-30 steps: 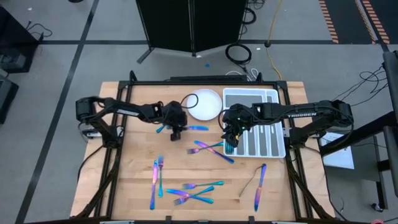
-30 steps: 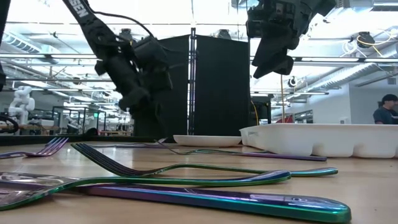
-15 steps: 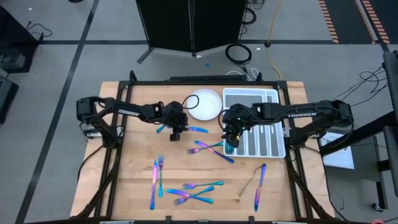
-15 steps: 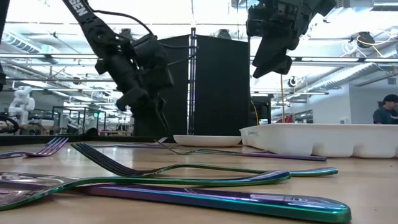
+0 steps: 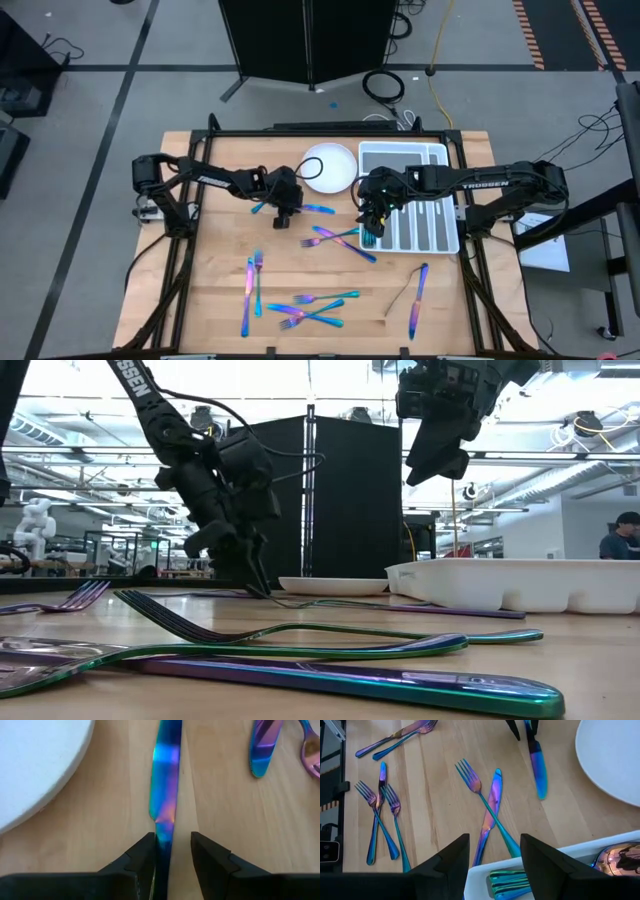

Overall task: Sort silverware
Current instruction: Put the purple table knife on the white silverware tray

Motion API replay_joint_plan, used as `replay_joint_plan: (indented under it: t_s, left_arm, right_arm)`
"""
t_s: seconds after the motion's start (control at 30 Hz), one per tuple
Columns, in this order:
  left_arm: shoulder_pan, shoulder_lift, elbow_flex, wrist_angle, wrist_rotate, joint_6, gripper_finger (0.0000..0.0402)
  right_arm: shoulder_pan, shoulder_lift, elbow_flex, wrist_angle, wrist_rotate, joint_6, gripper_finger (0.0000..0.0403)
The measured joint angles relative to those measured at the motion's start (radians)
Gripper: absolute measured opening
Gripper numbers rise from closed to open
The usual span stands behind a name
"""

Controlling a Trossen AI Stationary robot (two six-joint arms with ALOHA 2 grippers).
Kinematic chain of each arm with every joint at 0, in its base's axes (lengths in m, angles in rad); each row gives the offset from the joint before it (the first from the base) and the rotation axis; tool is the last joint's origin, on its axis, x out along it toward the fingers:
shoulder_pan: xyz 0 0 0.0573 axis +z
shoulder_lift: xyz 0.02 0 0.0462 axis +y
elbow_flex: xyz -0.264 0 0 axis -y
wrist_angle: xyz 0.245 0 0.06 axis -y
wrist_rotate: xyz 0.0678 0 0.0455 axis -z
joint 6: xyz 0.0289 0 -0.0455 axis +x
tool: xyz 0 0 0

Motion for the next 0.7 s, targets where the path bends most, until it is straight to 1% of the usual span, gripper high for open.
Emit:
replay_joint_plan:
  t_s: [0.43,0.53,0.7]
  left_arm:
    - [0.004,0.030,0.002,-0.004,0.008,-0.001,0.0090]
    - [0.004,0.032,0.002,-0.004,0.010,-0.001,0.0072]
    - [0.003,0.034,0.001,0.012,0.010,-0.002,0.0028]
  right_arm:
    - [0.000,0.000,0.000,0.001,0.000,0.005,0.0167]
    - [0.000,0.000,0.000,0.001,0.000,0.019,0.0167]
    - [0.000,0.000,0.000,0.001,0.000,0.023,0.0167]
